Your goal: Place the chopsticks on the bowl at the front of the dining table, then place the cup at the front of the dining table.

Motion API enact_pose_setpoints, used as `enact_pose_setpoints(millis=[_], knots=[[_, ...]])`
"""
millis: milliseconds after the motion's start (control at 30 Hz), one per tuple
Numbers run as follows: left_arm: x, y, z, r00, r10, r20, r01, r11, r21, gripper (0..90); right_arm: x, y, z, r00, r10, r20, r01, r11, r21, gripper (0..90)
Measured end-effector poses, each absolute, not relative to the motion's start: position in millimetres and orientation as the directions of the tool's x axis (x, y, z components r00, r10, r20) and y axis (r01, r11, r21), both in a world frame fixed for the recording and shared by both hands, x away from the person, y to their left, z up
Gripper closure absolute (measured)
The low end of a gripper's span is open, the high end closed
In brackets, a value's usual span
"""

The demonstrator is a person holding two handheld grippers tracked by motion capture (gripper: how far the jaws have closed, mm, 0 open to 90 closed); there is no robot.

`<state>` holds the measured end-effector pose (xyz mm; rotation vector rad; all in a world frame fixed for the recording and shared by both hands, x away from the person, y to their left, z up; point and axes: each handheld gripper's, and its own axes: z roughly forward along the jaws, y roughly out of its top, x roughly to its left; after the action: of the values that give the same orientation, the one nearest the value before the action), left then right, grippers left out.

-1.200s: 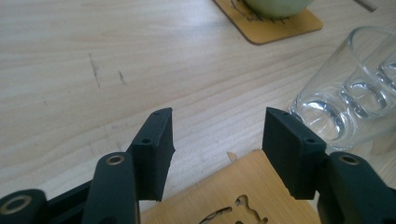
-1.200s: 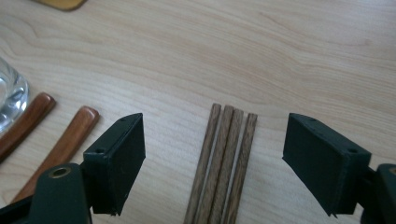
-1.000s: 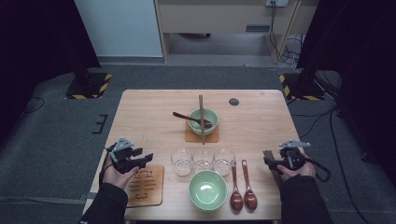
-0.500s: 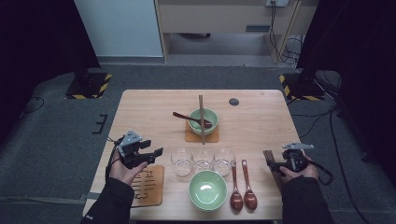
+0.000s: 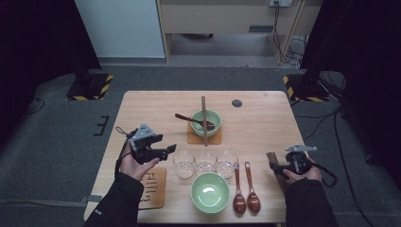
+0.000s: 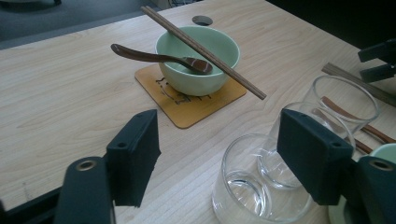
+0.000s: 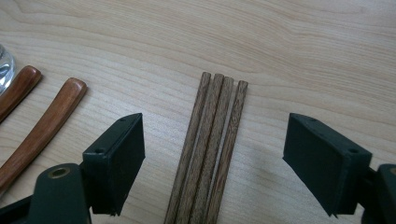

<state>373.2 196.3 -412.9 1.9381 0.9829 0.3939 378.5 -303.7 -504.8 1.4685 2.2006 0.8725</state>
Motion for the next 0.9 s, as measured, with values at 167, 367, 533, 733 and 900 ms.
enact_pose_setpoints(millis=[167, 367, 533, 733, 900], knots=[[377.3, 188.9, -419.2, 0.644, 0.755, -0.120, 0.498, -0.296, 0.815, 27.4, 377.9, -303.8, -505.0, -0.397, 0.916, 0.048, 0.699, 0.268, 0.662, 20.7], [380.2, 176.3, -426.1, 0.667, 0.734, -0.124, 0.529, -0.350, 0.773, 26.9, 378.5, -303.7, -505.0, -0.402, 0.915, 0.045, 0.697, 0.273, 0.663, 20.5], [384.6, 169.4, -436.3, 0.674, 0.728, -0.128, 0.552, -0.381, 0.742, 26.8, 378.4, -304.1, -505.3, -0.402, 0.914, 0.047, 0.700, 0.274, 0.659, 20.5], [388.2, 164.2, -446.0, 0.675, 0.726, -0.133, 0.575, -0.405, 0.711, 27.1, 378.8, -304.2, -504.8, -0.405, 0.913, 0.048, 0.696, 0.274, 0.664, 20.5], [391.2, 164.1, -450.5, 0.671, 0.728, -0.141, 0.592, -0.412, 0.693, 29.9, 378.5, -303.7, -505.6, -0.402, 0.914, 0.052, 0.702, 0.271, 0.659, 20.5]])
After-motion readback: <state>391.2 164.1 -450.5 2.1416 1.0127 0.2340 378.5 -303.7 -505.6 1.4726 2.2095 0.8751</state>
